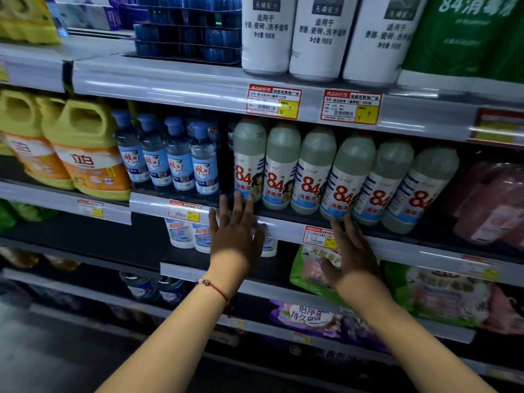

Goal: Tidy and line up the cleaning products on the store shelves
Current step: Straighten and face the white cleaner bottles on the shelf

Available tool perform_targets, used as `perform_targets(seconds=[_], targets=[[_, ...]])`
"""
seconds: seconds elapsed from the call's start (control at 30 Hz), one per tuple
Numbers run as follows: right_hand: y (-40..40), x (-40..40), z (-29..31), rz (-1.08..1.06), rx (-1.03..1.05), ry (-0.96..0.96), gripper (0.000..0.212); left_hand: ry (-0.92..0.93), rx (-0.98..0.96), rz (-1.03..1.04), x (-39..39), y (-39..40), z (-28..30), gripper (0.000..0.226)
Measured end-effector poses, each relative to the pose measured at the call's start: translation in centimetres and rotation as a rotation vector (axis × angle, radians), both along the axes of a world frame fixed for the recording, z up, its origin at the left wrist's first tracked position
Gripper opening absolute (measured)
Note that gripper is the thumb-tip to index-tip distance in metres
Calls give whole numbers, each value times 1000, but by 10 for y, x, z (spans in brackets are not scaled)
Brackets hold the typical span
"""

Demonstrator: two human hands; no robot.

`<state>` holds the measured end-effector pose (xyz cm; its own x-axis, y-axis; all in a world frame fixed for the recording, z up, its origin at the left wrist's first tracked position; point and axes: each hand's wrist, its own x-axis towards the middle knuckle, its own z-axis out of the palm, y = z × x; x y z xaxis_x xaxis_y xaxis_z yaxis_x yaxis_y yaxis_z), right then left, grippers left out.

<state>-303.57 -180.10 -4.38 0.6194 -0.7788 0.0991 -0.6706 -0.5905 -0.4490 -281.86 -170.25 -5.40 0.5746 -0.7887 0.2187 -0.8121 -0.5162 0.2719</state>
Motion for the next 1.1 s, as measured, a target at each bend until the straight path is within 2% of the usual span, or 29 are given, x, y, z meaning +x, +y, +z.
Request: perform_targets(seconds=[0.1, 0.2, 0.27, 0.33, 0.4, 0.5, 0.63, 0.7, 0.77, 0.87, 0.97, 1.1], targets=[[-1, -2, 1, 18, 1, 7, 84, 0, 26, -17, 4, -3, 0, 69], [0, -8, 3, 24, 44, -45, 81, 5, -26, -43, 1, -2, -8, 75], [2, -16, 6, -17, 64, -152, 76, -40, -117, -105, -9, 0, -15, 77], [1, -28, 9, -94, -13, -295, 69, -91, -171, -190, -21, -3, -21, 72], [-4, -43, 12, -236, -112, -429, 65, -134, -153, -231, -31, -9, -23, 70], [-25, -66, 18, -394, -115, -562, 63, -168, -102, -236, -35, -19, -23, 74], [-54, -78, 14, -400, -80, -545, 54, -153, -109, -215, -38, -24, -24, 78], [-64, -75, 15, -468, -37, -581, 47, -160, -135, -246, -46, -25, -22, 75], [-75, -71, 19, -500, 29, -619, 51, -173, -153, -317, -59, -29, -20, 73], [-85, -67, 25, -415, 146, -622, 67, -201, -134, -445, -83, -38, -16, 70], [-90, -65, 22, -410, 118, -577, 61, -218, -86, -504, -105, -49, -11, 70], [-92, -65, 18, -432, 84, -614, 58, -240, -33, -441, -120, -59, -11, 73]])
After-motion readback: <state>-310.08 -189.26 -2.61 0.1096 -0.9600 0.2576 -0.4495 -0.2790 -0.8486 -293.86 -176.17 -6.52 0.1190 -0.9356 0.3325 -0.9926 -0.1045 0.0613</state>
